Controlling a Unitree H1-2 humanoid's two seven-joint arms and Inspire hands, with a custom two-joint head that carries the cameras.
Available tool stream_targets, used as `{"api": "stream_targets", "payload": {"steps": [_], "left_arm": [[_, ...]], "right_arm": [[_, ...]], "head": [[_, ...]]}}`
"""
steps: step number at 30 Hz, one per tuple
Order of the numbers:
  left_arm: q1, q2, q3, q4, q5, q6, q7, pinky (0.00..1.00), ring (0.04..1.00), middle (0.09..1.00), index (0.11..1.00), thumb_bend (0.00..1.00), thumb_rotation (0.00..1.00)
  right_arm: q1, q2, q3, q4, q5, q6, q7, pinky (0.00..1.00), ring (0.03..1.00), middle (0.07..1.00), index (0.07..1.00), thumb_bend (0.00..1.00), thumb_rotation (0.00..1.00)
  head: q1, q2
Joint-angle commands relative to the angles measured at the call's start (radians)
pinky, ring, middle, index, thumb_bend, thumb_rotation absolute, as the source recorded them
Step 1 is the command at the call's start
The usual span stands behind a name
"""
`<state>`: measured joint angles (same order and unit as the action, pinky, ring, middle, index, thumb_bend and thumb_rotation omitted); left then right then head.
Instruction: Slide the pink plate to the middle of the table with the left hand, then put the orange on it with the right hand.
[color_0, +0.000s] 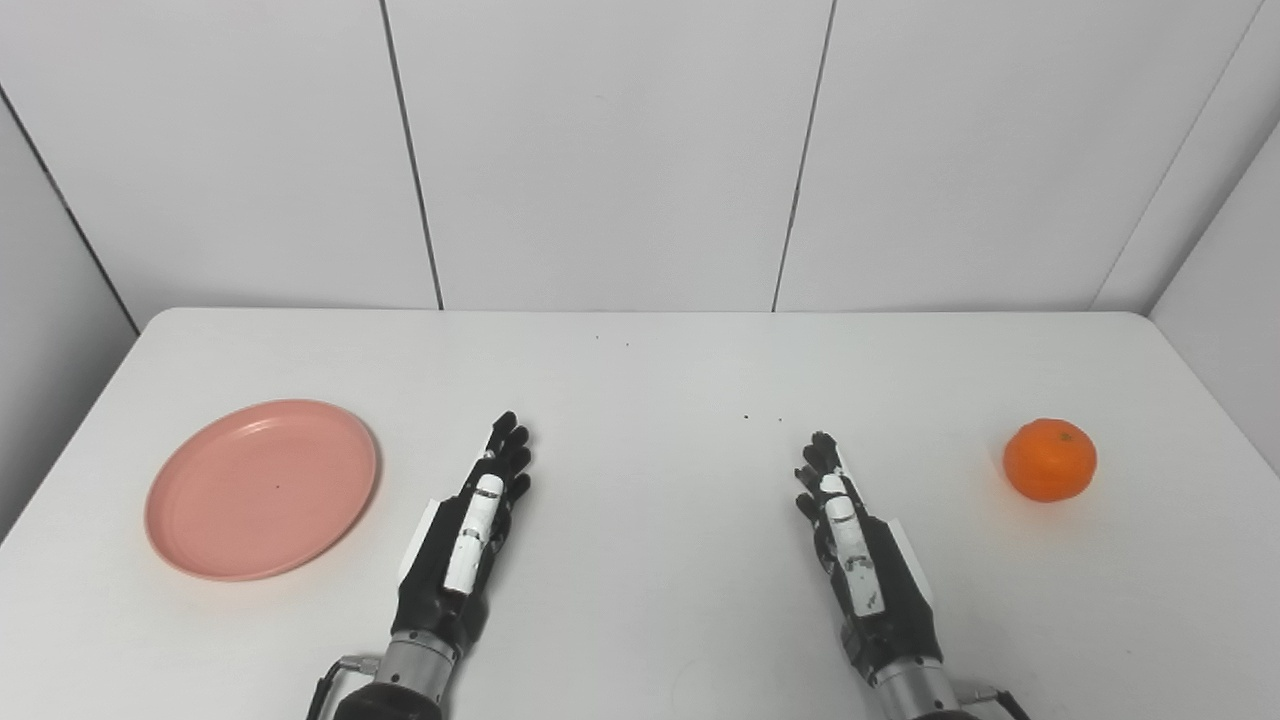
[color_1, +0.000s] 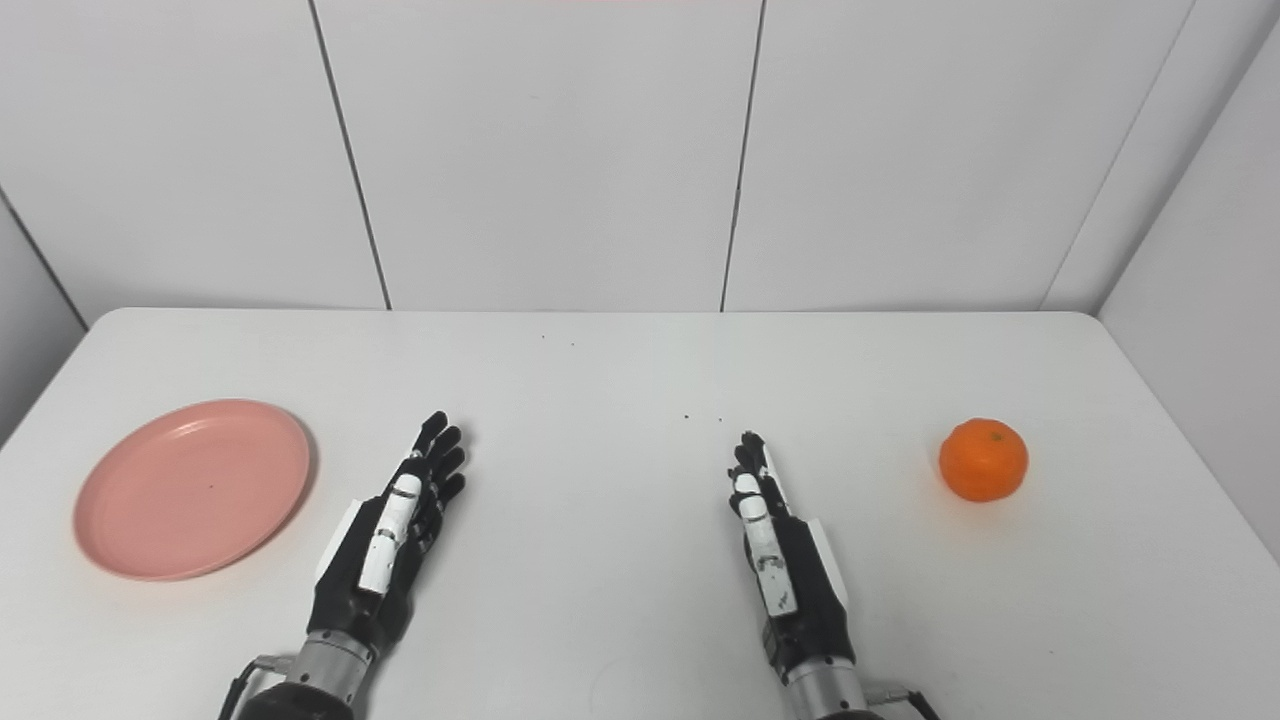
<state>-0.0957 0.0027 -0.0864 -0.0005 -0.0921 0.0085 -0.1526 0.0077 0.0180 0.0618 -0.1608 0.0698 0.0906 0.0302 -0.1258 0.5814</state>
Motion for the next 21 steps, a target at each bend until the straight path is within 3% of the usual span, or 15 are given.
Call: {"api": "stream_targets", "payload": {"steps": [1, 8, 21], "left_arm": [[-0.020, -0.008, 0.000, -0.007, 0.002, -0.006, 0.004, 1.00, 1.000, 1.000, 1.000, 0.39, 1.00], [-0.019, -0.021, -0.010, -0.007, 0.019, -0.004, 0.014, 1.00, 1.000, 1.000, 1.000, 0.38, 1.00], [-0.020, -0.054, -0.041, 0.010, 0.067, -0.022, 0.039, 1.00, 0.999, 1.000, 1.000, 0.37, 1.00]], "right_arm": [[-0.022, 0.000, -0.001, -0.041, 0.000, 0.000, 0.007, 1.00, 1.000, 1.000, 1.000, 0.38, 1.00], [-0.017, -0.011, -0.010, -0.035, 0.023, -0.013, 0.021, 1.00, 1.000, 1.000, 1.000, 0.38, 1.00], [-0.015, -0.056, -0.041, -0.037, 0.085, -0.003, 0.062, 1.00, 1.000, 1.000, 1.000, 0.39, 1.00]], "head": [[0.001, 0.001], [0.038, -0.006], [0.172, -0.007]]}}
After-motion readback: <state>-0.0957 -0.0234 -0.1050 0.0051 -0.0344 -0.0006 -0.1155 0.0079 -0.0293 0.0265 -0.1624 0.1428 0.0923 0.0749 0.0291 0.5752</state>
